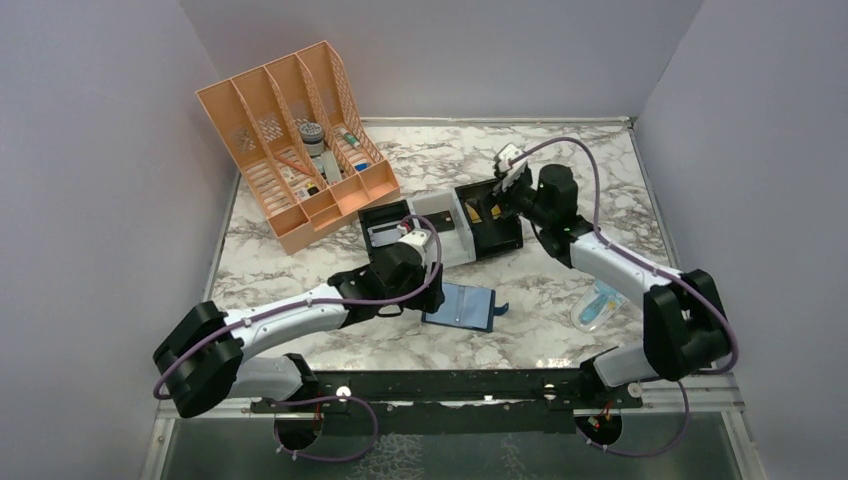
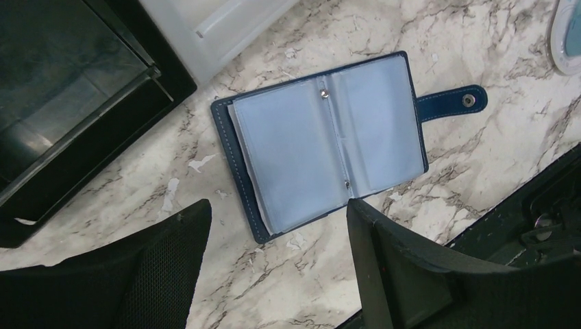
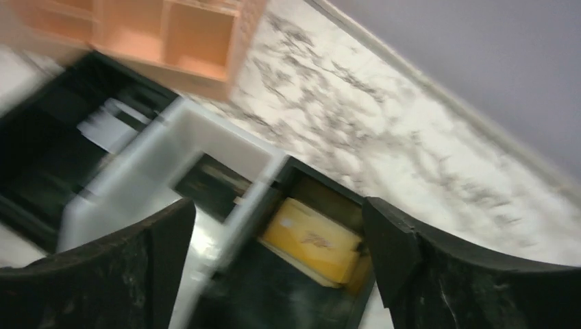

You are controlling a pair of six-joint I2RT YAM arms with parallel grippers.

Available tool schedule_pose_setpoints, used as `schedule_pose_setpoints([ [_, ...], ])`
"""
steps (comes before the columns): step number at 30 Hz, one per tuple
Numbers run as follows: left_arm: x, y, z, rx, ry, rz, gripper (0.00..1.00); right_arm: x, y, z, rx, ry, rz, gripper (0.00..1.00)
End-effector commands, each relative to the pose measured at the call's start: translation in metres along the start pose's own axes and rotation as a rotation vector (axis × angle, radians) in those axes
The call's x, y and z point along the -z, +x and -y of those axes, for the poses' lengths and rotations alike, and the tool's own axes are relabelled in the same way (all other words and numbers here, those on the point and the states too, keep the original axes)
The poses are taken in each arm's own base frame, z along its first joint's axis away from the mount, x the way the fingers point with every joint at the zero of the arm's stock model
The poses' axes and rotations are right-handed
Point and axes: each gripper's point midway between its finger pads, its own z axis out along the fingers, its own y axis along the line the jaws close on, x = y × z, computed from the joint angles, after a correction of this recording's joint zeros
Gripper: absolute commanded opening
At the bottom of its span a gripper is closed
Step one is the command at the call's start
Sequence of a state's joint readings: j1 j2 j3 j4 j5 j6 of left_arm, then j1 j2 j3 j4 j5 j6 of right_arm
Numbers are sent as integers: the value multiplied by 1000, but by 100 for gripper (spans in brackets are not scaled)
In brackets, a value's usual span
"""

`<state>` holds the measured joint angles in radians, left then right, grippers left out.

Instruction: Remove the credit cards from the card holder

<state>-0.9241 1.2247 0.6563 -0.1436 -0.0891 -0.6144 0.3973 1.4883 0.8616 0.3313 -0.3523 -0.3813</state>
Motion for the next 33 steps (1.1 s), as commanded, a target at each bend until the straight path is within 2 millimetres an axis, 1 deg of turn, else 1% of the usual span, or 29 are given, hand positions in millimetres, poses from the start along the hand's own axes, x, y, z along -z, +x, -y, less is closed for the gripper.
schedule_pose_setpoints([
  [1, -11, -1, 19, 16, 87, -19, 75, 19, -8, -43, -800, -43, -48, 100],
  [2, -14, 2, 19, 16, 88, -29, 75, 22, -3, -65, -872, -138, -102, 100],
  [3, -16, 4, 18, 16, 86, -39, 75, 27, -1, -82, -945, -204, -134, 100],
  [4, -19, 6, 18, 17, 80, -49, 75, 34, 9, -96, -1057, -217, -173, 100],
  [5, -20, 7, 18, 17, 81, -55, 75, 42, 14, -109, -1145, -236, -178, 98],
  [6, -22, 8, 19, 19, 84, -62, 75, 50, 15, -120, -1195, -262, -158, 92],
  [7, -23, 10, 20, 21, 88, -67, 75, 56, 15, -126, -1215, -265, -144, 83],
  [8, -24, 10, 21, 22, 92, -73, 75, 60, 20, -130, -1217, -233, -160, 77],
  [9, -25, 12, 20, 22, 91, -79, 74, 64, 30, -132, -1212, -174, -201, 73],
  [11, -28, 15, 18, 25, 82, -88, 73, 76, 51, -138, -1205, -68, -278, 70],
  [12, -29, 16, 17, 29, 79, -87, 73, 82, 56, -142, -1206, -52, -297, 69],
  [15, -33, 17, 19, 33, 84, -92, 71, 95, 66, -154, -1226, -42, -347, 60],
  [18, -36, 18, 20, 38, 89, -102, 68, 105, 81, -159, -1238, 7, -422, 55],
  [20, -38, 19, 21, 43, 93, -105, 66, 108, 87, -165, -1231, 3, -457, 54],
  [23, -39, 20, 23, 45, 104, -111, 65, 111, 92, -176, -1236, -44, -510, 47],
  [27, -42, 24, 24, 37, 110, -131, 62, 114, 100, -190, -1246, -78, -569, 46],
  [33, -44, 26, 23, 43, 113, -130, 56, 121, 125, -193, -1252, -3, -660, 46],
])
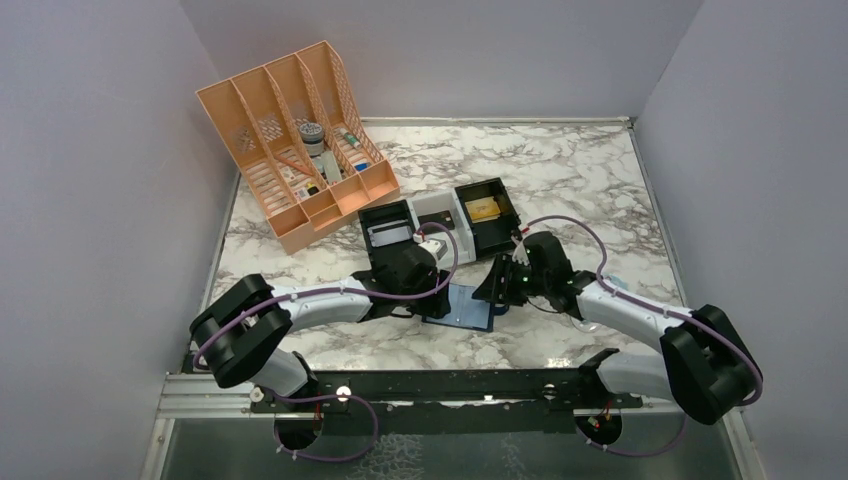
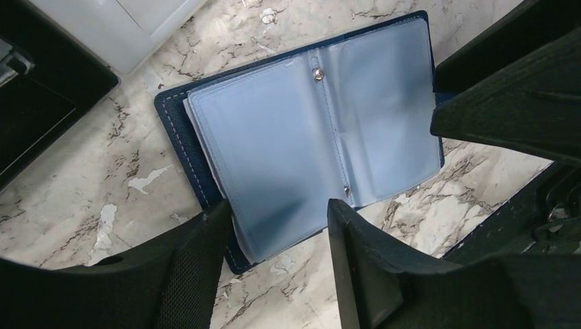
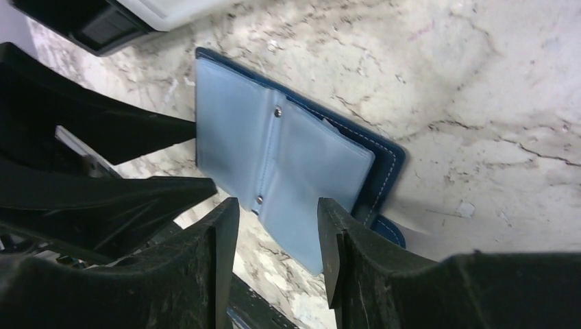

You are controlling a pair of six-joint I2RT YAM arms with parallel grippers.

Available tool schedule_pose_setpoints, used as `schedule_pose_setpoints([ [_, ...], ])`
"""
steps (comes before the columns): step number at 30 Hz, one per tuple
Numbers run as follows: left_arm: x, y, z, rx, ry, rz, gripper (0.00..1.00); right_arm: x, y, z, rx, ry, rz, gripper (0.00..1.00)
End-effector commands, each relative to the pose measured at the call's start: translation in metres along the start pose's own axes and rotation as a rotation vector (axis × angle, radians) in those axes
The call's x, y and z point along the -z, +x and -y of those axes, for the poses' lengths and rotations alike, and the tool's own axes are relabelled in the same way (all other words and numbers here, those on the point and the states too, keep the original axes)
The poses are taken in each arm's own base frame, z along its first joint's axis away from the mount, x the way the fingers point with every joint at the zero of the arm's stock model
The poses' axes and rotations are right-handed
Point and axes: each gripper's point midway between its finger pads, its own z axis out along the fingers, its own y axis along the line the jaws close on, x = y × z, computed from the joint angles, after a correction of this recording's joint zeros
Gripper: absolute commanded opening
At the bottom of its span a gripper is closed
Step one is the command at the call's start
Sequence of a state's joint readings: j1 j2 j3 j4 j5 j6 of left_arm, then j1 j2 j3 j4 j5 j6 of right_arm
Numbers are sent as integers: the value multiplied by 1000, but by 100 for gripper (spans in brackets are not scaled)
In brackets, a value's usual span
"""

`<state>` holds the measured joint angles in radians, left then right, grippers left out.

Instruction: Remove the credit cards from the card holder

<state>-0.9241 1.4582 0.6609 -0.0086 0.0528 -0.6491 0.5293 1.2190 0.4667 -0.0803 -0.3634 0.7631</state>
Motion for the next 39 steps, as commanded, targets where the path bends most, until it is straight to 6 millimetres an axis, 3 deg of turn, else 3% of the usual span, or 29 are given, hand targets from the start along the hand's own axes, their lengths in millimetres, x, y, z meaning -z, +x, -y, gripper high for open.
schedule_pose_setpoints([
  [1, -2, -11, 13, 6, 49, 25, 55, -3, 17, 21, -36, 78, -49, 46],
  [12, -6, -10, 28, 62, 134, 34, 41, -12, 35, 41, -66, 132, -100, 42],
  [17, -9, -11, 41, 81, 209, 35, 40, -15, 40, 45, -69, 133, -115, 42],
  [24, -13, -5, 29, 88, 144, 7, 22, -11, 32, 38, -50, 127, -99, 42],
  [30, -6, -9, 17, 85, 71, 33, 21, 5, 17, 29, -12, 153, -60, 45],
  [35, -8, -7, 18, 75, 75, 18, 20, 3, 30, 39, -30, 166, -94, 47],
  [39, -10, -4, 19, 68, 84, 2, 18, -3, 37, 33, -48, 112, -124, 46],
])
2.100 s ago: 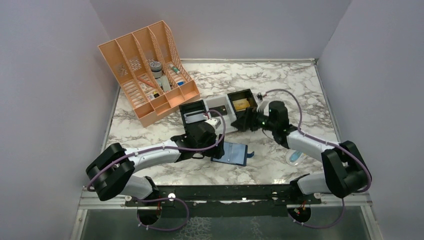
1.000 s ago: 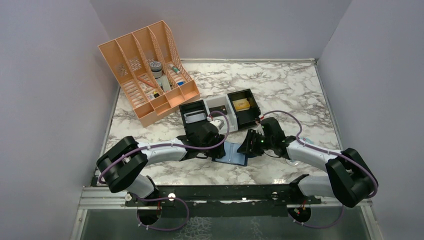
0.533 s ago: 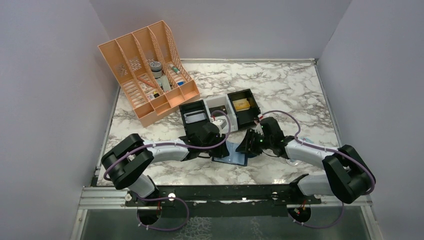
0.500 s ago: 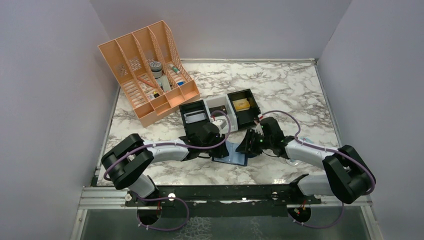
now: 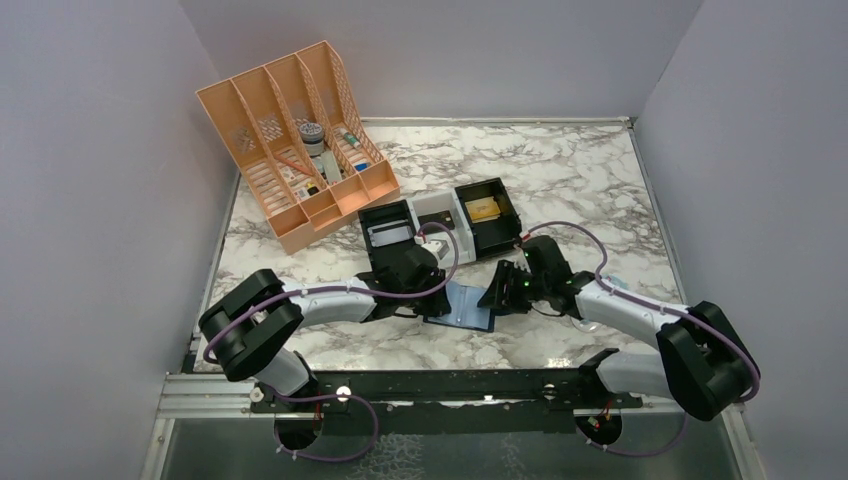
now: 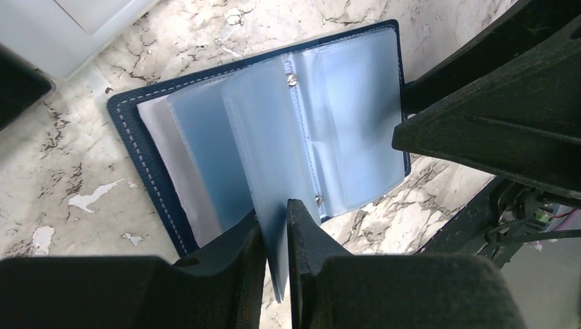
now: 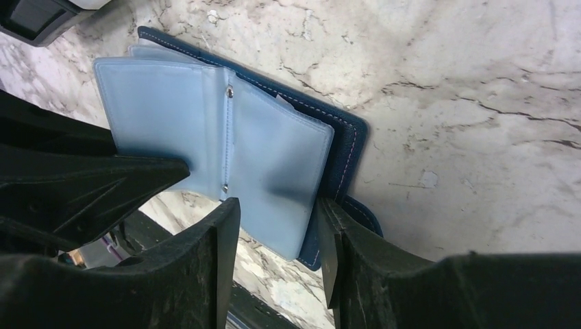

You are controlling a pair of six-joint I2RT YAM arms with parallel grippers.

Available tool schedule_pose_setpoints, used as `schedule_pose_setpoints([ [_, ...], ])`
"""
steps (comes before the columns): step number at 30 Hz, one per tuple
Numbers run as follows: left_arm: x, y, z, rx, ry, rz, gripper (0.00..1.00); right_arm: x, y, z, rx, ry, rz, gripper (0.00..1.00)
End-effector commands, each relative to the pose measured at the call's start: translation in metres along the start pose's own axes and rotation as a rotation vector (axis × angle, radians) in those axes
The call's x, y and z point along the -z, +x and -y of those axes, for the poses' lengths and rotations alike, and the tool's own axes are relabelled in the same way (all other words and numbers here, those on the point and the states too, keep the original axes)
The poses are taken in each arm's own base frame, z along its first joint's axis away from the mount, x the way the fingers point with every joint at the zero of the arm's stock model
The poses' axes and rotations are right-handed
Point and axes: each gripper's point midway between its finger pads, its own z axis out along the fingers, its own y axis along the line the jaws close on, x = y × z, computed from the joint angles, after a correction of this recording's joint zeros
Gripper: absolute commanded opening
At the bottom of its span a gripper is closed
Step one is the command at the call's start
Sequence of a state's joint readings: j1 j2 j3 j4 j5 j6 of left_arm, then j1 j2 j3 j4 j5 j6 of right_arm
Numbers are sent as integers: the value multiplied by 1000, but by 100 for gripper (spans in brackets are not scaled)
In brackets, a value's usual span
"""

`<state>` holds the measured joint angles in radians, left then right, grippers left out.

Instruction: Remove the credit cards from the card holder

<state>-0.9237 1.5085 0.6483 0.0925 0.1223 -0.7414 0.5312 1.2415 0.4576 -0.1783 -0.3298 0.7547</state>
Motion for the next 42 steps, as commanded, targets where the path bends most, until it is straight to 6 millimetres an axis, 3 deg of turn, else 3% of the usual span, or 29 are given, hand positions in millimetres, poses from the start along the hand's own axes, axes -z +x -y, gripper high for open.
schedule_pose_setpoints([
  [1, 0, -6, 4, -24, 8, 10, 17, -7, 15, 6, -13, -7, -54, 45],
  [8, -7, 6, 1, -42, 0, -32, 12, -15, 11, -9, -27, -79, -68, 38],
  [12, -9, 11, 1, -43, -4, -45, 9, -15, 7, -28, -38, -180, -59, 35],
  [15, -8, 10, 3, -46, -1, -39, 8, -16, 4, -40, -45, -239, -66, 28],
  [19, -8, 7, 7, -52, 7, -34, 8, -18, 3, -47, -46, -274, -79, 7],
  [21, -7, 7, 7, -53, 4, -33, 8, -20, 2, -43, -41, -253, -73, 1],
  [24, -4, 5, 8, -55, 7, -23, 7, -19, -4, -33, -20, -182, -43, 1],
  [28, 2, 1, 13, -52, 21, -7, 7, -18, -15, -2, 30, 10, 12, 1],
  [31, 5, 1, 22, -34, 52, -3, 7, -19, -6, 3, 103, 17, -45, 2],
  [34, 8, 8, 33, -11, 108, -27, 14, -21, 7, -6, 165, -64, -139, 7],
  [36, 12, 10, 27, 4, 79, -17, 27, -18, 5, -7, 172, -61, -123, 12],
  [39, 24, 6, 14, 14, 0, 21, 40, -5, -21, -3, 178, 37, -1, 24],
  [42, 38, -5, 5, 2, -64, 66, 59, 17, -55, -1, 205, 143, 152, 38],
])
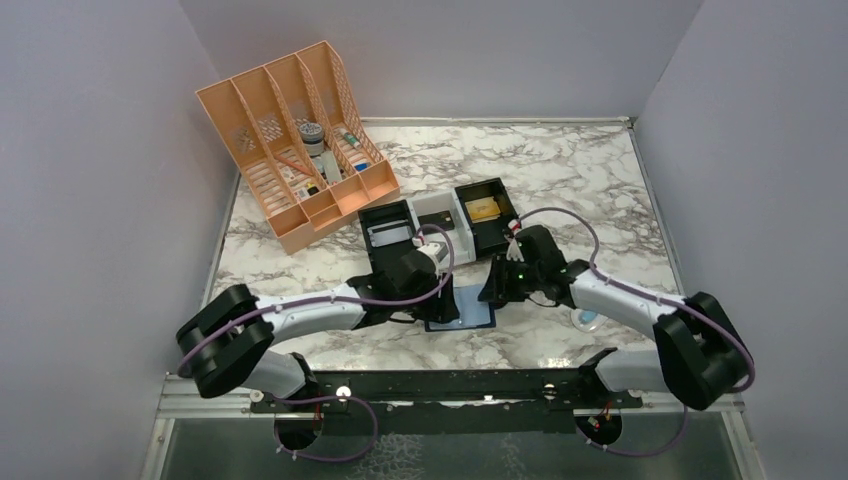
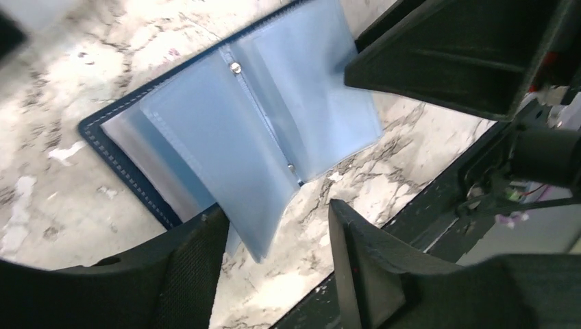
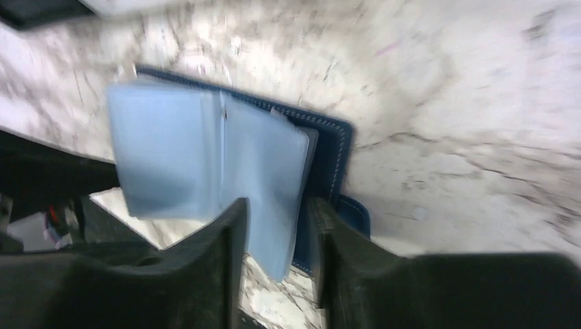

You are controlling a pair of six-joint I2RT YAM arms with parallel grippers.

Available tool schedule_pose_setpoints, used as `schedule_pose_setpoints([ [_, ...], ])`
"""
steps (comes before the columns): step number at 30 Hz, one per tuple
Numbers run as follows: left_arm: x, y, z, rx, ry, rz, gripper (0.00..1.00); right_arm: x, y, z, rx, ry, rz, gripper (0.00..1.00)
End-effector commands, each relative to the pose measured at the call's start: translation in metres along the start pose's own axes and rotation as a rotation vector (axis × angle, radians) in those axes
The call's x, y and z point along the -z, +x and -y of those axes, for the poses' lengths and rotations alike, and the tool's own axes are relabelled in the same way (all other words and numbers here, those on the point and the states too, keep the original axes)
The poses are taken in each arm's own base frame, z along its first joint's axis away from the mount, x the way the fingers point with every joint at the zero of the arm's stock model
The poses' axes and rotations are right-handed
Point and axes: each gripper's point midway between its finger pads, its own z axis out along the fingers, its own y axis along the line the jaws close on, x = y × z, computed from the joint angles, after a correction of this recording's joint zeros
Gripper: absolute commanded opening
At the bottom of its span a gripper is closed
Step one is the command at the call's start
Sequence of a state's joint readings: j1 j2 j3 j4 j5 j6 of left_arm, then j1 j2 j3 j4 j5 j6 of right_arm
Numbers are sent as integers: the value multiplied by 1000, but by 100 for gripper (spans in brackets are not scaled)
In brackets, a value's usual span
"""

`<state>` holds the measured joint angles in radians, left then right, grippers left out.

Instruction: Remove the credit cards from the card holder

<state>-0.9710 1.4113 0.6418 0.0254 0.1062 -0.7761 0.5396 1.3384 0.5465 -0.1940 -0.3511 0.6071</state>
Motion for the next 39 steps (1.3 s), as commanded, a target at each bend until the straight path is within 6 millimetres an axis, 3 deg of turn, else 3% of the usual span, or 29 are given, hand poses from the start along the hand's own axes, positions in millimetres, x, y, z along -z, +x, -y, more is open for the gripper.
schedule_pose_setpoints([
  [1, 24, -15, -14, -8, -115, 78, 62, 36, -51, 15, 66, 204, 218, 45],
  [4, 39, -29, -21, -41, -188, 121, 68, 63, -83, 16, 112, 288, 360, 59],
  [7, 55, -45, -22, -73, -232, 177, 75, 95, -115, 14, 145, 359, 516, 61],
  [11, 79, -75, -23, -129, -294, 286, 99, 139, -157, -13, 251, 330, 739, 70],
  [16, 113, -121, -33, -210, -425, 387, 99, 196, -195, -49, 360, 266, 1012, 86],
  [20, 150, -160, -58, -184, -507, 470, 99, 229, -216, -59, 408, 312, 1147, 92],
  [22, 170, -174, -74, -160, -546, 511, 99, 235, -225, -56, 427, 375, 1163, 94],
  [25, 204, -188, -100, -106, -636, 576, 99, 236, -243, -33, 384, 509, 1124, 97],
  [28, 234, -195, -117, -23, -691, 626, 99, 228, -260, -12, 294, 406, 1013, 98],
  [31, 253, -198, -114, 5, -683, 681, 99, 231, -263, -31, 352, 292, 999, 98],
  [35, 275, -197, -110, 18, -693, 750, 99, 256, -263, -71, 467, 157, 1069, 99],
  [39, 288, -198, -104, 20, -682, 788, 99, 275, -265, -92, 496, 107, 1094, 99],
])
